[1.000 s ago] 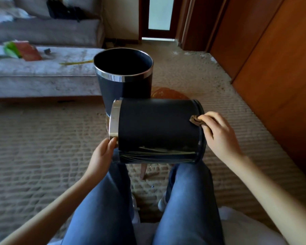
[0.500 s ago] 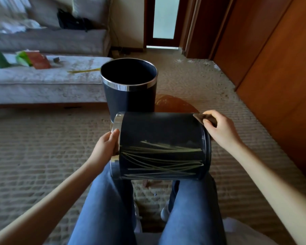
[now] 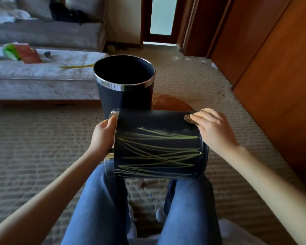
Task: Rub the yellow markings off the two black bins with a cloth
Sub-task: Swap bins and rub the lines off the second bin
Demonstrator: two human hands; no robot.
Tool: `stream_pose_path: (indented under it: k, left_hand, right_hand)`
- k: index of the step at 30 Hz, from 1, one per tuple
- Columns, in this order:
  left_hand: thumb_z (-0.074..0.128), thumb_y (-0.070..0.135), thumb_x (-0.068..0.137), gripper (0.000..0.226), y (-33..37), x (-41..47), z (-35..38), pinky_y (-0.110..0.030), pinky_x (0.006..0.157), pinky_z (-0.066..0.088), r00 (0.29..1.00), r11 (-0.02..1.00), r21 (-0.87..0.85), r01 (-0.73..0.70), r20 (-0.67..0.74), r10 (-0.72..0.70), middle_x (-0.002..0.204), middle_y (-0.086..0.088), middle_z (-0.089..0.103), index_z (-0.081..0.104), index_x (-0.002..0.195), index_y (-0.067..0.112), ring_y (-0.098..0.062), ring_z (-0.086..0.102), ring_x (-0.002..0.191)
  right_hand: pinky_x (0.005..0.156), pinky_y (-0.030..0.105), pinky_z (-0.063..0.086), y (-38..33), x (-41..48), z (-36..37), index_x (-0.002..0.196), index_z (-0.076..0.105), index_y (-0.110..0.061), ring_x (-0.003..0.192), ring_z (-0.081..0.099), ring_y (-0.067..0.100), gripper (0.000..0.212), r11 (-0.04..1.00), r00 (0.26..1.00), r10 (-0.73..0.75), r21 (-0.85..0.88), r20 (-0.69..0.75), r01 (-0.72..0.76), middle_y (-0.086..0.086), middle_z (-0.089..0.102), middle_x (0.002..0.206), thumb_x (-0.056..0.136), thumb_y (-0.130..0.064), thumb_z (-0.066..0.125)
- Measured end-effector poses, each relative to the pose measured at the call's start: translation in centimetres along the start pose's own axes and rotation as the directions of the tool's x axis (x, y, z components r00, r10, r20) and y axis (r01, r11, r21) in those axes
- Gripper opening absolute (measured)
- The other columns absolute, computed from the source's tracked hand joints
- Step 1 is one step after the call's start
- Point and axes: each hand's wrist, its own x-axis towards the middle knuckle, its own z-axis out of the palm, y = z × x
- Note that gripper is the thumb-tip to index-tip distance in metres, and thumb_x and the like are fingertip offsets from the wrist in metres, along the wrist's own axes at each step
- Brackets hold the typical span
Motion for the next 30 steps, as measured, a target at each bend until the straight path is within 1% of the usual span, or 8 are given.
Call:
stream_pose_path:
  k: [4, 8, 11, 15, 19, 21, 25, 30]
  left_hand:
    - [0.048, 0.046, 0.100, 0.040, -0.5, 0.4, -0.1, -0.033, 0.057, 0.035, 1.000, 1.000, -0.007, -0.021, -0.010, 0.020, 0.072, -0.009, 0.049, 0.061, 0.086, 0.011, -0.021, 0.042, 0.058]
    - [0.049, 0.047, 0.099, 0.039, -0.4, 0.8, 0.0, -0.036, 0.062, 0.037, 0.999, 0.999, 0.001, -0.034, -0.013, 0.034, 0.076, -0.008, 0.052, 0.062, 0.088, 0.012, -0.022, 0.045, 0.066]
    - [0.048, 0.043, 0.102, 0.040, -0.6, 0.6, 0.0, -0.035, 0.063, 0.039, 0.998, 0.998, 0.012, -0.062, -0.005, 0.062, 0.075, -0.008, 0.053, 0.062, 0.087, 0.008, -0.020, 0.046, 0.065]
    - [0.048, 0.039, 0.104, 0.040, -0.5, 0.1, -0.1, -0.028, 0.056, 0.042, 0.998, 0.998, 0.007, -0.066, -0.009, 0.066, 0.064, -0.001, 0.055, 0.059, 0.076, 0.012, -0.008, 0.049, 0.055]
    - [0.050, 0.040, 0.103, 0.041, -0.7, -0.1, -0.2, -0.029, 0.054, 0.041, 0.998, 0.998, -0.023, -0.064, -0.010, 0.063, 0.059, 0.002, 0.054, 0.058, 0.074, 0.013, -0.008, 0.049, 0.052]
    - [0.050, 0.041, 0.102, 0.040, -0.7, -0.2, 0.0, -0.027, 0.050, 0.040, 0.998, 0.998, -0.041, -0.050, -0.027, 0.049, 0.055, 0.005, 0.052, 0.060, 0.077, 0.011, -0.007, 0.047, 0.049]
    - [0.050, 0.039, 0.102, 0.041, -0.5, -0.1, 0.1, -0.027, 0.050, 0.039, 0.999, 0.998, -0.045, -0.048, -0.025, 0.047, 0.055, 0.007, 0.052, 0.057, 0.071, 0.015, -0.007, 0.047, 0.051]
    - [0.051, 0.038, 0.103, 0.038, -0.7, -0.6, -0.1, -0.021, 0.050, 0.044, 0.996, 0.993, -0.070, -0.090, -0.007, 0.090, 0.057, 0.009, 0.057, 0.062, 0.076, 0.013, -0.005, 0.052, 0.052]
  right_hand:
    - [0.099, 0.046, 0.047, -2.5, -4.8, -0.5, 0.112, 0.074, -0.003, 0.110, 0.062, 0.033, 0.027, 0.997, 0.994, 0.008, 0.078, -0.110, 0.000, 0.010, 0.072, 0.111, 0.090, 0.002, 0.060]
    - [0.100, 0.048, 0.046, -3.9, -9.3, -0.6, 0.114, 0.074, -0.007, 0.114, 0.061, 0.028, 0.025, 0.994, 0.990, -0.082, 0.056, -0.111, 0.089, 0.006, 0.071, 0.117, 0.095, 0.000, 0.059]
    - [0.096, 0.050, 0.047, -3.5, -7.7, -0.8, 0.111, 0.075, -0.009, 0.112, 0.062, 0.030, 0.026, 0.992, 0.986, -0.125, 0.002, -0.111, 0.126, 0.005, 0.072, 0.115, 0.093, 0.002, 0.061]
    - [0.085, 0.054, 0.050, -1.3, -0.3, 0.4, 0.106, 0.075, -0.009, 0.103, 0.061, 0.037, 0.029, 1.000, 0.999, 0.026, 0.005, -0.030, -0.026, 0.007, 0.072, 0.106, 0.086, 0.004, 0.058]
    - [0.082, 0.050, 0.052, -1.1, 3.7, 1.1, 0.099, 0.076, -0.006, 0.093, 0.060, 0.041, 0.029, 0.981, 0.979, 0.170, 0.072, 0.113, -0.179, 0.011, 0.072, 0.096, 0.080, 0.011, 0.063]
    - [0.084, 0.047, 0.052, -2.6, 1.9, 0.5, 0.101, 0.075, -0.003, 0.092, 0.061, 0.039, 0.029, 0.989, 0.992, 0.121, 0.078, 0.036, -0.123, 0.012, 0.071, 0.094, 0.080, 0.012, 0.062]
    - [0.099, 0.040, 0.045, -6.0, -4.9, -0.7, 0.108, 0.075, -0.003, 0.105, 0.061, 0.029, 0.025, 0.985, 0.994, 0.011, 0.172, -0.111, 0.008, 0.009, 0.073, 0.103, 0.090, 0.003, 0.058]
    - [0.089, 0.048, 0.048, -5.9, -4.4, -1.0, 0.105, 0.077, -0.008, 0.099, 0.063, 0.031, 0.025, 0.985, 0.991, -0.093, 0.137, -0.096, 0.105, 0.006, 0.071, 0.099, 0.090, 0.000, 0.059]
